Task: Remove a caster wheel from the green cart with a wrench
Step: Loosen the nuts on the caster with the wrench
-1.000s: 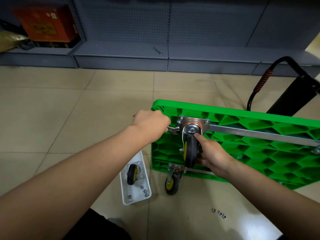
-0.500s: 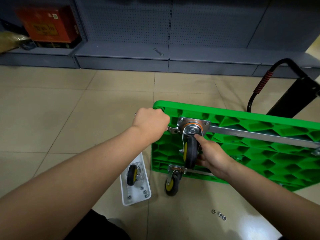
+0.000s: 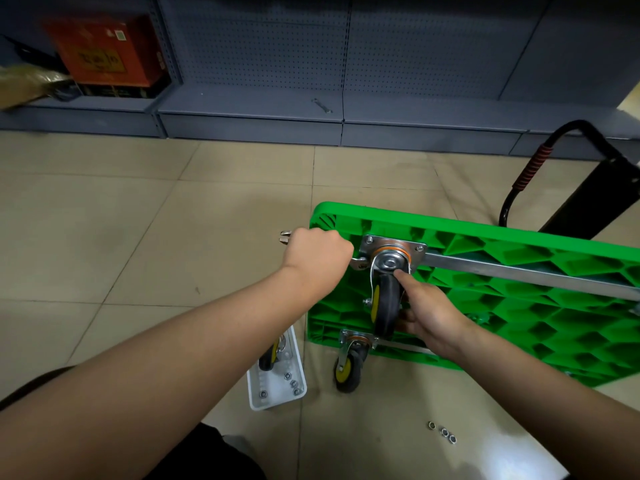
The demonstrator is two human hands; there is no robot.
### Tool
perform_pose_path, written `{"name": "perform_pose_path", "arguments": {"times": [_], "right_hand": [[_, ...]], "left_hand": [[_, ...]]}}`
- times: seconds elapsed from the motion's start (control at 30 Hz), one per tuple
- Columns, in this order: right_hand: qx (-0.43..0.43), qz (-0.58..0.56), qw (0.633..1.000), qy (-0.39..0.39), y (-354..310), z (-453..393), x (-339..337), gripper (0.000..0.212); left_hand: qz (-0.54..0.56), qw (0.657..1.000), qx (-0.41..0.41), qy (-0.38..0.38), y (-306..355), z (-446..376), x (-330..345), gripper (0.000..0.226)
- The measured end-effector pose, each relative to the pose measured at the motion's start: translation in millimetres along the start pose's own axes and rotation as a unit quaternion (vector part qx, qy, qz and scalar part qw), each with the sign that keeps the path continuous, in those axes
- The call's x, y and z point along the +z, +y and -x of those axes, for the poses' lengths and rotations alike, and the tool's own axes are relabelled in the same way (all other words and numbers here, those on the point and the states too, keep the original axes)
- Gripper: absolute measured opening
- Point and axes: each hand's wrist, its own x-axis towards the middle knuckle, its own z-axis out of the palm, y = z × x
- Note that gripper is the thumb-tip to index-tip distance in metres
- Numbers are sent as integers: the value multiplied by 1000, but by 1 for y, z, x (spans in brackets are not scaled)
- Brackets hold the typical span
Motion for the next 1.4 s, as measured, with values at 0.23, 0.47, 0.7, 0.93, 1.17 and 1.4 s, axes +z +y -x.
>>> {"name": "perform_pose_path", "arguments": {"times": [0.23,0.47,0.7,0.93,1.17,1.4], "right_hand": [[-12,-12,1000,-18,0,1,-3,31],[-8,-6,1000,-6,-1,1,-1,32],[2,-2,1000,4,-1,3,1,34],[11,-26,1000,7,0,5,1,38],[12,-4,1000,8,-1,4,1,37],[9,13,1000,-2,-1,4,0,36]], "left_hand": [[125,990,-18,-66,-2,2,35,22],[383,911,-101,-110,25,8,79,28],[715,652,-196,-159,66,19,93,34],[794,485,-323,-173,62,19,86,19],[862,307,-388,-109,63,10,61,23],[873,283,-386,-95,70,-13,53,28]]}}
